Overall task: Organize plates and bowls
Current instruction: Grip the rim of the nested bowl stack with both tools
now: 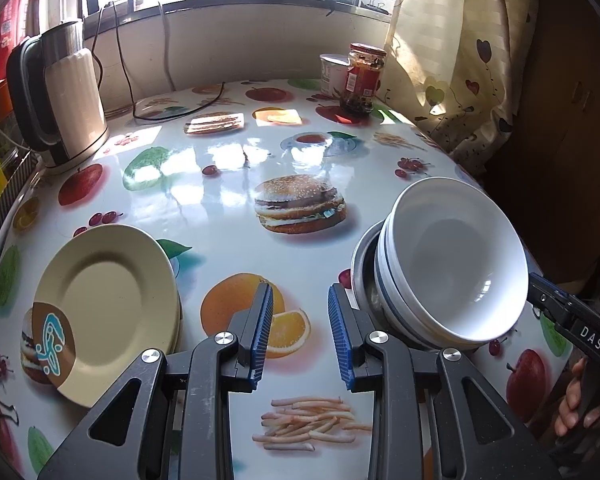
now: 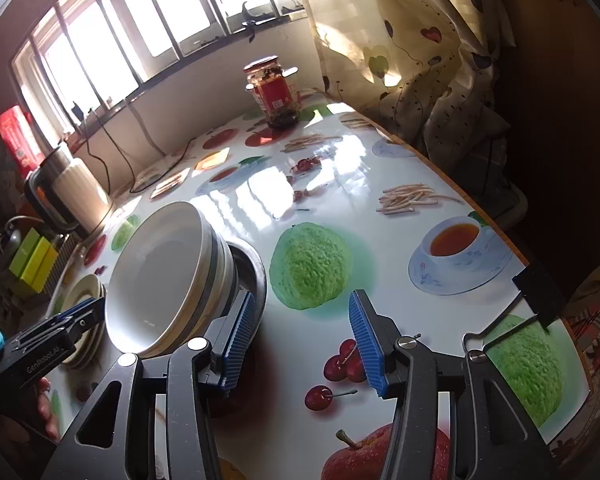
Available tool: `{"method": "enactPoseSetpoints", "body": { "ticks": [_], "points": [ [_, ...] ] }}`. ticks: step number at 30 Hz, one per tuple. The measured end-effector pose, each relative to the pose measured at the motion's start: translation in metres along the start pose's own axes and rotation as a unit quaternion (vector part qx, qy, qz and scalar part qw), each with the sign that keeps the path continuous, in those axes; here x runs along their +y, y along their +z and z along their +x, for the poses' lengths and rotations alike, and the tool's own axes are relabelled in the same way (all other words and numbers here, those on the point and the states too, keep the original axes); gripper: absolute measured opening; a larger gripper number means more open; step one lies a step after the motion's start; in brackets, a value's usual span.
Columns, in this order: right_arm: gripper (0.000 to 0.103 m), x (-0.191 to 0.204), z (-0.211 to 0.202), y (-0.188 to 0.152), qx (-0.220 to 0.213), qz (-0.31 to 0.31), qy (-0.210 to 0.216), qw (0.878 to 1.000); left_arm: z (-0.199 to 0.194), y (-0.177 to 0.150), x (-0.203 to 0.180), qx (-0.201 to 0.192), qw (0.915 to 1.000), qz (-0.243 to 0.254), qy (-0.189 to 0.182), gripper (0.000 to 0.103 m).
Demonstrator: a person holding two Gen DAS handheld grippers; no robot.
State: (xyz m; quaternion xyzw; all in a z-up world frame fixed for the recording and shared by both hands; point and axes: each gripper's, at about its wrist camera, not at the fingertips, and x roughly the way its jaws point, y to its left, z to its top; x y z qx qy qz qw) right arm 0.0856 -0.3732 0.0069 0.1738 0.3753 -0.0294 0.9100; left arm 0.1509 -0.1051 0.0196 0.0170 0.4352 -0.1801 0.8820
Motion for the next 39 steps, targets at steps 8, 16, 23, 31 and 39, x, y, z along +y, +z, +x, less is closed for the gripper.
{"method": "enactPoseSetpoints", "body": {
  "ticks": [8, 16, 23, 31, 39],
  "points": [
    [0.049, 0.0, 0.011, 0.003, 0.01, 0.002, 0.008, 1.0, 0.012, 0.0, 0.006, 0.018, 0.9994, -0.02, -0.022, 0.03],
    [0.05, 0.003, 0.021, 0.004, 0.023, -0.004, 0.01, 1.0, 0.018, 0.002, 0.008, 0.024, 0.9983, -0.026, -0.045, 0.03],
    [0.05, 0.002, 0.028, 0.004, 0.032, -0.006, 0.014, 0.999, 0.027, 0.002, 0.01, 0.043, 0.9945, -0.05, -0.081, 0.03],
    [0.05, 0.002, 0.032, 0.005, 0.037, -0.005, 0.023, 0.999, 0.028, 0.002, 0.009, 0.049, 0.9918, -0.053, -0.106, 0.03],
    [0.05, 0.001, 0.034, 0.004, 0.038, -0.001, 0.031, 0.999, 0.03, 0.003, 0.01, 0.05, 0.9905, -0.06, -0.113, 0.03]
  ]
}}
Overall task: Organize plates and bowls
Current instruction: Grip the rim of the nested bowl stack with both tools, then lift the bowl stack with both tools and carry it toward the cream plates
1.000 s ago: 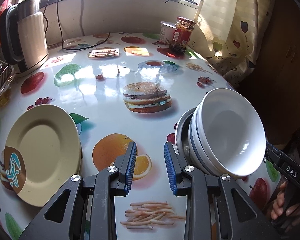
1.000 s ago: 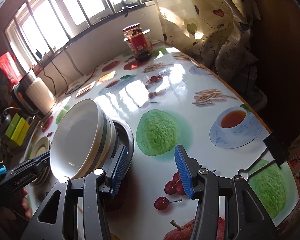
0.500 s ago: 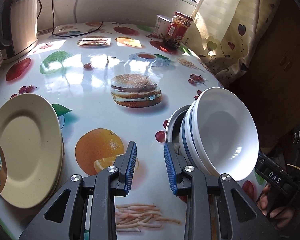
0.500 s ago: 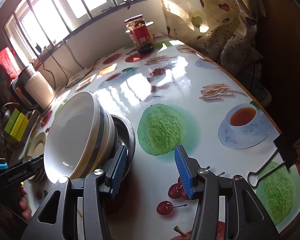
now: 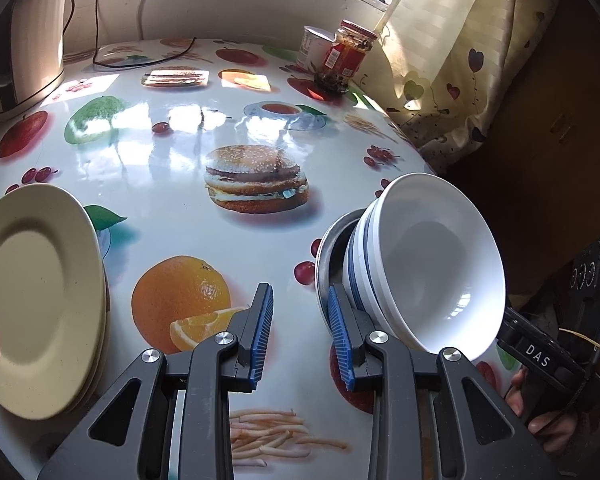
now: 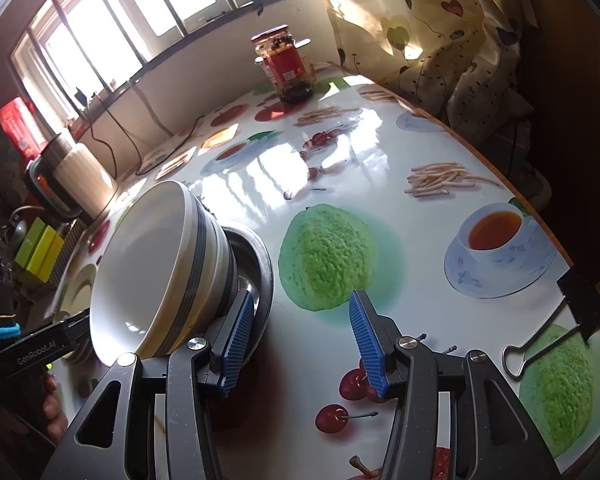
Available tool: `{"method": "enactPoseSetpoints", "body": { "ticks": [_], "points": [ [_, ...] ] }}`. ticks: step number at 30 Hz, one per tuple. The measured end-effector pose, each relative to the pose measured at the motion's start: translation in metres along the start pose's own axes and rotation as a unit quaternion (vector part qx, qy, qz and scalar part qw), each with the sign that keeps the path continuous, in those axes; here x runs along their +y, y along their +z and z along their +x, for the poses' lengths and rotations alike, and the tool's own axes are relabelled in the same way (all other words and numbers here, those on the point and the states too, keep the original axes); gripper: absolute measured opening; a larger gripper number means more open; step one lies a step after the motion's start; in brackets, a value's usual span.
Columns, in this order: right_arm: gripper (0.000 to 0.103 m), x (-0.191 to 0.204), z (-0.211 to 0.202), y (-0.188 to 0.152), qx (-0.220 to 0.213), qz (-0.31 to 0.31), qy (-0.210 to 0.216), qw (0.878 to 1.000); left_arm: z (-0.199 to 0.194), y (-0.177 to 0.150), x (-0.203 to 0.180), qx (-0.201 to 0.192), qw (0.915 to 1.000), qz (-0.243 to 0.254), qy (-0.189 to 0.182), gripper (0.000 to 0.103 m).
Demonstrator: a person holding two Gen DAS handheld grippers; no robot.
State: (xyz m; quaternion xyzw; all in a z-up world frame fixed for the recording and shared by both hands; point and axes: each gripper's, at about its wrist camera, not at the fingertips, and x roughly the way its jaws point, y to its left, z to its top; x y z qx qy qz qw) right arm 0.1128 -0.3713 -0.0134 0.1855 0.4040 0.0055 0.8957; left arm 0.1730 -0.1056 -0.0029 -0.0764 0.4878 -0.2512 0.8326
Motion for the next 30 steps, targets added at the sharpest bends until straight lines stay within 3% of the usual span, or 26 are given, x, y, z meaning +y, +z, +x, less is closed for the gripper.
{"method": "enactPoseSetpoints", "body": {
  "ticks": [4, 7, 9, 15, 18, 26, 30],
  "points": [
    [0.05, -0.004, 0.002, -0.001, 0.005, 0.005, 0.017, 1.0, 0.003, 0.0, 0.006, 0.001, 0.9996, -0.014, -0.023, 0.03],
    [0.05, -0.014, 0.008, -0.003, 0.014, 0.033, 0.053, 0.998, 0.007, 0.0, 0.011, 0.007, 0.9984, -0.033, -0.046, 0.03],
    [0.049, -0.021, 0.011, -0.005, 0.022, 0.057, 0.081, 0.995, 0.007, -0.001, 0.011, 0.005, 0.9984, -0.031, -0.047, 0.03],
    [0.048, -0.023, 0.011, -0.007, 0.017, 0.064, 0.094, 0.993, 0.006, -0.002, 0.011, 0.003, 0.9981, -0.035, -0.051, 0.03],
    [0.042, -0.023, 0.01, -0.008, 0.014, 0.063, 0.105, 0.992, 0.006, -0.003, 0.012, 0.001, 0.9978, -0.037, -0.056, 0.028],
    [0.016, -0.02, 0.009, -0.007, 0.012, 0.052, 0.147, 0.988, 0.004, -0.003, 0.007, -0.003, 0.9983, -0.022, -0.055, 0.019],
    [0.013, -0.014, 0.007, -0.006, 0.006, 0.029, 0.144, 0.989, 0.002, -0.003, 0.003, -0.005, 0.9985, -0.01, -0.054, 0.014]
  ]
}}
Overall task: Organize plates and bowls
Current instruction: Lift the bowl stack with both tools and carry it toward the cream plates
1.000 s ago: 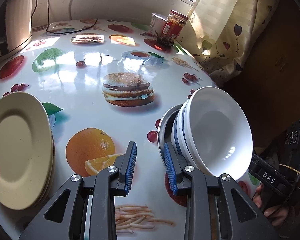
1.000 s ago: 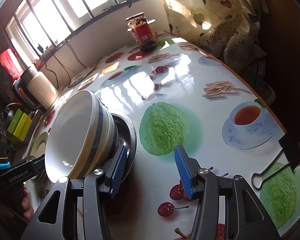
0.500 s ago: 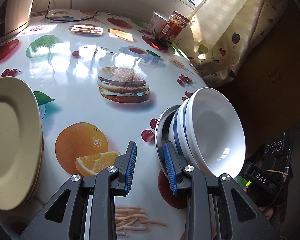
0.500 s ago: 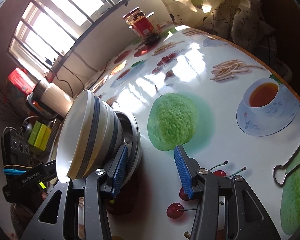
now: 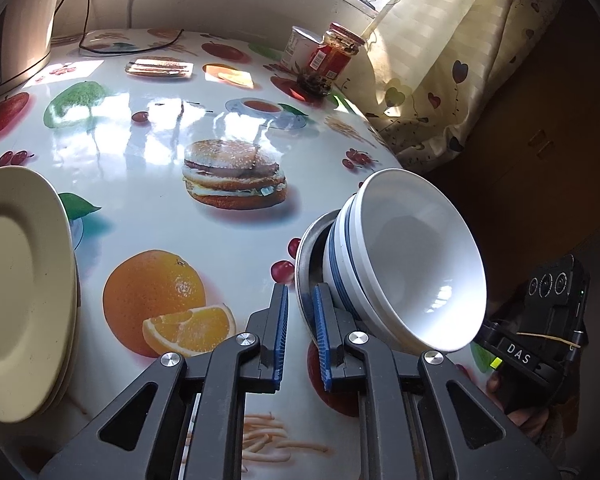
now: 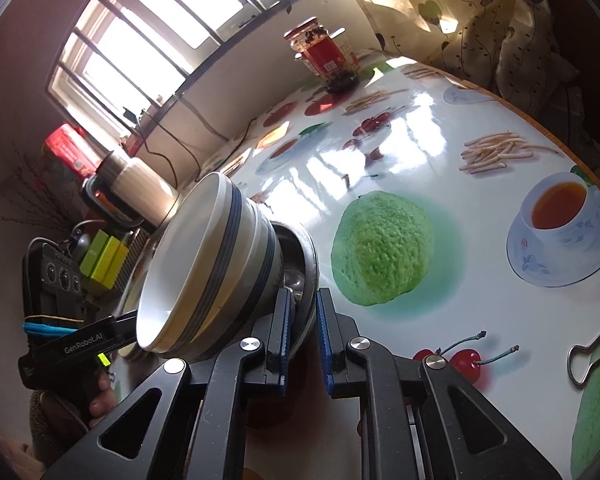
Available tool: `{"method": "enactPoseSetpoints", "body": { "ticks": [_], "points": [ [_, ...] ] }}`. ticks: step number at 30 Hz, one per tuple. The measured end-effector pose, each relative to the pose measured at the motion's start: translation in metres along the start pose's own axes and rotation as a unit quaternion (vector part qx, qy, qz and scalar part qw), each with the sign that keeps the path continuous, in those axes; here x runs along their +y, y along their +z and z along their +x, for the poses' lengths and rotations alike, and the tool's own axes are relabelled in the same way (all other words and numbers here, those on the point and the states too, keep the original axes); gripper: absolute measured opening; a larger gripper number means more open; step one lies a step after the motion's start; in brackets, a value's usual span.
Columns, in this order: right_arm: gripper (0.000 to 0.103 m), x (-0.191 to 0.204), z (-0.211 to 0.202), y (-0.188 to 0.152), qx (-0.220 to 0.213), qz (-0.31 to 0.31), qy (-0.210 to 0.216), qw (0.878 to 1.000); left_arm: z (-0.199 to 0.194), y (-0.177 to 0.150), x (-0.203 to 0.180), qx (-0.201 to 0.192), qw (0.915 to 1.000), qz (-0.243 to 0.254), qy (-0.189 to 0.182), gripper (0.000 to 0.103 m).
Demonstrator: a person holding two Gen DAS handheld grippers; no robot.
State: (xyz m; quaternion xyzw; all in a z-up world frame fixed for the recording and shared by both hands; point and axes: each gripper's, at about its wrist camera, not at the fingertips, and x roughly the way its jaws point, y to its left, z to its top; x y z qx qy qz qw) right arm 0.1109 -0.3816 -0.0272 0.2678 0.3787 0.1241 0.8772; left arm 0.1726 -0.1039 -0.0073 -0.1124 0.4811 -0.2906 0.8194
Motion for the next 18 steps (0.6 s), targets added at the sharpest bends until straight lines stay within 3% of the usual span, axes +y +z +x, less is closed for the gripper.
{"method": "enactPoseSetpoints", "body": {
  "ticks": [18],
  "points": [
    [0.013, -0.0004, 0.001, 0.0013, 0.001, -0.015, 0.001, 1.0, -0.0003, -0.0004, -0.0023, -0.002, 0.9999, 0.013, 0.001, 0.009]
  ]
}}
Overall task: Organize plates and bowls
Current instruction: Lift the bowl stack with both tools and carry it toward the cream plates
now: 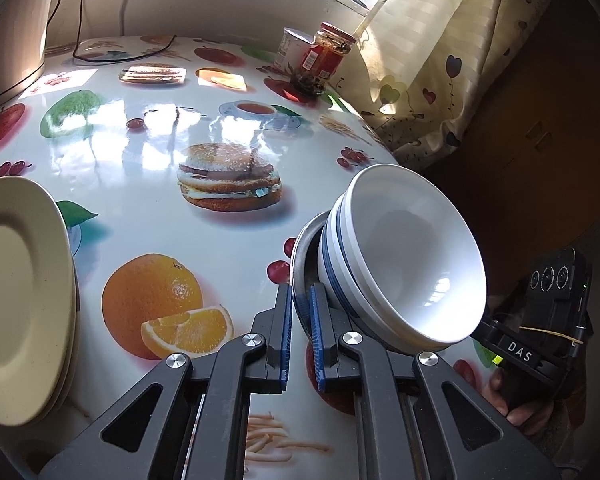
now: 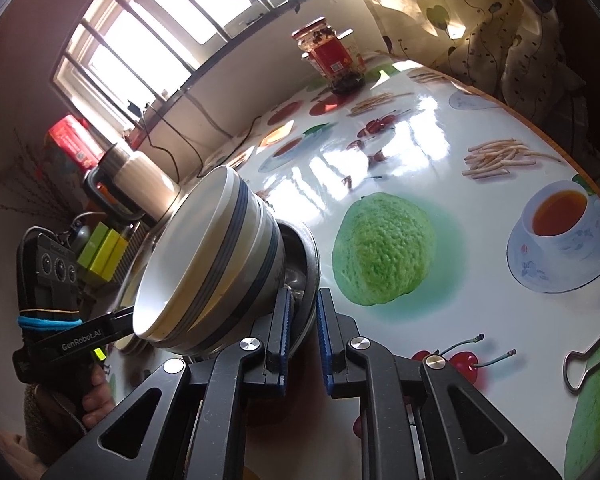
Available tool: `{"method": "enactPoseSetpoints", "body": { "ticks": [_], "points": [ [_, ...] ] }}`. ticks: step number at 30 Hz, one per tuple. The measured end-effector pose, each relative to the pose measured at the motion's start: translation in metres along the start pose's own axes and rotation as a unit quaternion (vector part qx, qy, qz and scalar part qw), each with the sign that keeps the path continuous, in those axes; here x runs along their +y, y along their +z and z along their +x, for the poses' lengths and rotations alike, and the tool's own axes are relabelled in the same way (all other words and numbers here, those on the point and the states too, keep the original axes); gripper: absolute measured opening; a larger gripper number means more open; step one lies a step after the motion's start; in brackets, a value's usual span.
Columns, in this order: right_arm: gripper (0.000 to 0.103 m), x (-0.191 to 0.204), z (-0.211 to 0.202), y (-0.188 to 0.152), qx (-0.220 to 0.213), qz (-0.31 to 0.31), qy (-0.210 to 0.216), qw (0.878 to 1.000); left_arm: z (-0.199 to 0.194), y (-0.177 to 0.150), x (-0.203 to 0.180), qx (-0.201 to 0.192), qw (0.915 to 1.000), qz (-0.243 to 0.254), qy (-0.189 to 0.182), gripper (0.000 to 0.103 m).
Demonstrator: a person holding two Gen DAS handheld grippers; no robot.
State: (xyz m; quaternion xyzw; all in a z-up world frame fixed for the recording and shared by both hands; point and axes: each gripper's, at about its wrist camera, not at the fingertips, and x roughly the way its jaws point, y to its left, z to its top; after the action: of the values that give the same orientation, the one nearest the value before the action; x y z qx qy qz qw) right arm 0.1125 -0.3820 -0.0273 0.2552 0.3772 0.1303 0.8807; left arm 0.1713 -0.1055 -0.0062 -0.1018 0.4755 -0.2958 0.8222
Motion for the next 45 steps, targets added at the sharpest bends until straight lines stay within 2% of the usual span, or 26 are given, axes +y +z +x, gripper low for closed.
{"method": "enactPoseSetpoints", "body": {
  "ticks": [45],
  "points": [
    [0.013, -0.0011, -0.0035, -0.0019, -0.009, 0.007, 0.011, 1.0, -0.0059, -0.001, -0.0032, -0.01, 0.9999, 0.009, 0.01, 0.007]
  ]
}}
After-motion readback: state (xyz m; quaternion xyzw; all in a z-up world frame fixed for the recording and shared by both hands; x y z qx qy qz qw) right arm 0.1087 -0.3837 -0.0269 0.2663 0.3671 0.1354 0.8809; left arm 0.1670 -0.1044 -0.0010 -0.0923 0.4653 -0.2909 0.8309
